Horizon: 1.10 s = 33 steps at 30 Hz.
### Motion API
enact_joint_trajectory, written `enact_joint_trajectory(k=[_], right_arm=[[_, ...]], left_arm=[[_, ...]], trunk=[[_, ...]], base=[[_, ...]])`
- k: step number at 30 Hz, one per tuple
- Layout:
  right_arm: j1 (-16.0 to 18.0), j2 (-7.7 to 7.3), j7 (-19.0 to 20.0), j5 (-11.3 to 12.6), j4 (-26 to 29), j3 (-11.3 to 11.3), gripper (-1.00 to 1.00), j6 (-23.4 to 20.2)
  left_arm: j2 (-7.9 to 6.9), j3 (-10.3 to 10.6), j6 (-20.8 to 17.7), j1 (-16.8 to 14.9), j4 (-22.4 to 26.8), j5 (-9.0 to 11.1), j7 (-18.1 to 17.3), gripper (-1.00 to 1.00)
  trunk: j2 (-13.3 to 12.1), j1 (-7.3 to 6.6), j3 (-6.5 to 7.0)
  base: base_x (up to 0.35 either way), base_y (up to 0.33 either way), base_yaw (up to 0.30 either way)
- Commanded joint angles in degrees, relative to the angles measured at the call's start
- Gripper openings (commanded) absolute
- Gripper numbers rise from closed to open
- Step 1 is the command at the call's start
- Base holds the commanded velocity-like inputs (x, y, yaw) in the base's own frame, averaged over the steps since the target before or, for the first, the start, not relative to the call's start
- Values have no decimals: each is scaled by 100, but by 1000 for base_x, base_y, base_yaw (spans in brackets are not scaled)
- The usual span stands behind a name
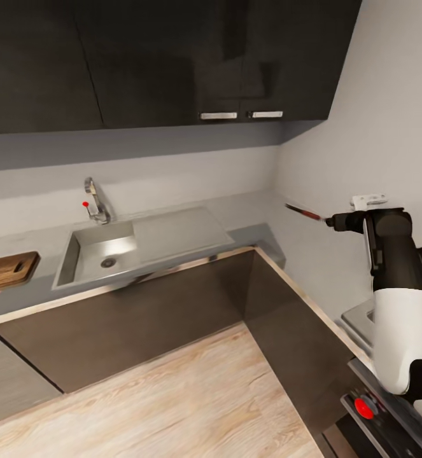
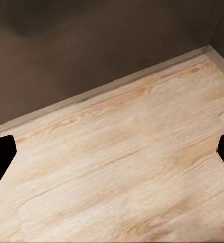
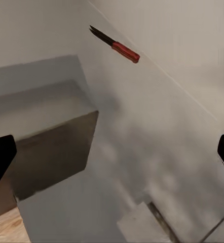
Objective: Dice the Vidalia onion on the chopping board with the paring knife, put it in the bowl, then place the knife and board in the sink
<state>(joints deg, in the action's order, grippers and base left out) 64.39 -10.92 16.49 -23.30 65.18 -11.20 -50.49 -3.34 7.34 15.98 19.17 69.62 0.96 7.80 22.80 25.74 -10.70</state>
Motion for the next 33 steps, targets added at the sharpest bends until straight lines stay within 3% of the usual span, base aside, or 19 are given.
enact_joint_trajectory(k=[1,15,33], right_arm=[[5,24,56,-61,-36,-5,100,-14],[7,300,58,-61,-312,-5,100,45],[5,315,22,-78,-561,-14,100,232]], left_arm=[[-8,23,10,-1,1,9,46,100],[-9,96,9,-1,-83,2,43,100],[-9,153,10,-1,-124,-17,31,100]], trunk=[[12,5,-5],[12,5,85],[12,5,170]], base=[[103,-110,-135],[105,-88,-127],[36,243,-91]])
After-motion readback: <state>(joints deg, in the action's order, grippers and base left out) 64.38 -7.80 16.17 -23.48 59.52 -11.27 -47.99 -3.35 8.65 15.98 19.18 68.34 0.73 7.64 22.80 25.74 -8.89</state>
